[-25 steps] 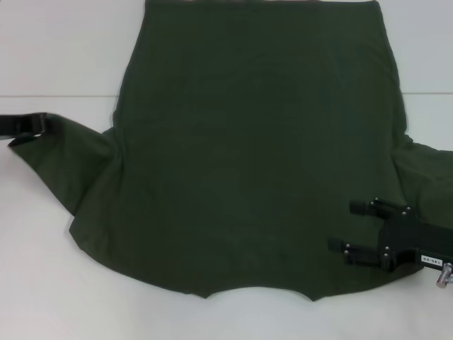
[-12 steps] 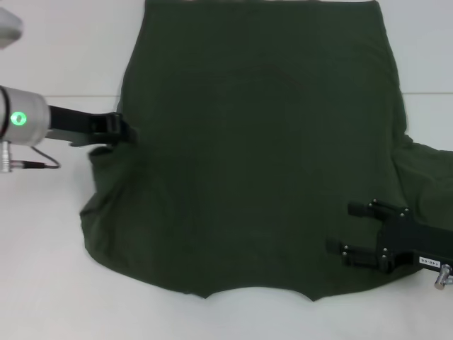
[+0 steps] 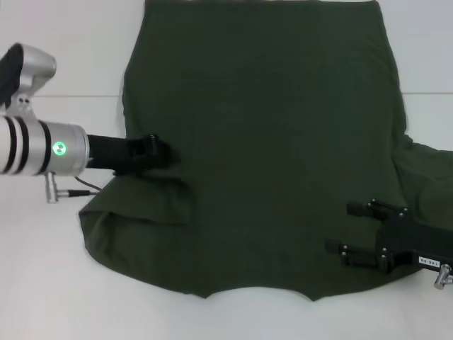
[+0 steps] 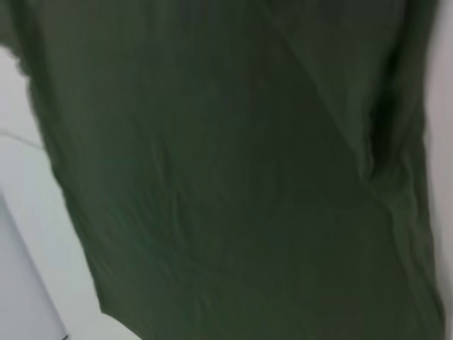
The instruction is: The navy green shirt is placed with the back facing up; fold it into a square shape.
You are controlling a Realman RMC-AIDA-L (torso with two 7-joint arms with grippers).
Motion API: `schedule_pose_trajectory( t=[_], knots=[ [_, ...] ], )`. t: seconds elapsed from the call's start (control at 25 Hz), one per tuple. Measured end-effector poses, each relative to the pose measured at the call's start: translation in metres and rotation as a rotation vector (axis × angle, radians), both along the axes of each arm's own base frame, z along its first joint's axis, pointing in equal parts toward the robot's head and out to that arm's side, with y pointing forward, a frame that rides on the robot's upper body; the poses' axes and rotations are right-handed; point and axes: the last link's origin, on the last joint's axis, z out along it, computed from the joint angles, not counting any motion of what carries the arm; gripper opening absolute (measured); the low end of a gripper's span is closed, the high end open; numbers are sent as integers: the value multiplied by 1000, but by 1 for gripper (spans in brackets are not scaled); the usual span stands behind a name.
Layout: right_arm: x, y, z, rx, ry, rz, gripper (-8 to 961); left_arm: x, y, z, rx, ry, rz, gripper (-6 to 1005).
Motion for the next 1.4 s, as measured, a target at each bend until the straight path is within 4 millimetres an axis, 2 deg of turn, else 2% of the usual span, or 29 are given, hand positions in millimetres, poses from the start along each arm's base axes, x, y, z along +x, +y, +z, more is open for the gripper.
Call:
schedule_pose_trajectory(
  t=[0.2,0.28,0.4,0.52,0.68,0.84,1.4],
  knots=[
    [0,0,0,1,0,0,915,-8,-11,-10,34,-133,-5,190],
    [0,0,0,1,0,0,915,-14,-13,-9,55,-143,12,306],
    [0,0,0,0,1,-2,915,-38,-19,-2,126,-169,108,480],
    [1,-1,1,4,2,-6,915,-50,-23,-3,160,-184,166,544],
    [2,0,0,4,-2,-7,915,-60,-25,-13,182,-173,218,544],
    [2,0,1,7,-2,-9,914,-60,-24,-22,195,-156,227,544],
    [4,-2,2,9,-3,-15,914,-62,-17,-27,256,-102,250,545]
  ],
)
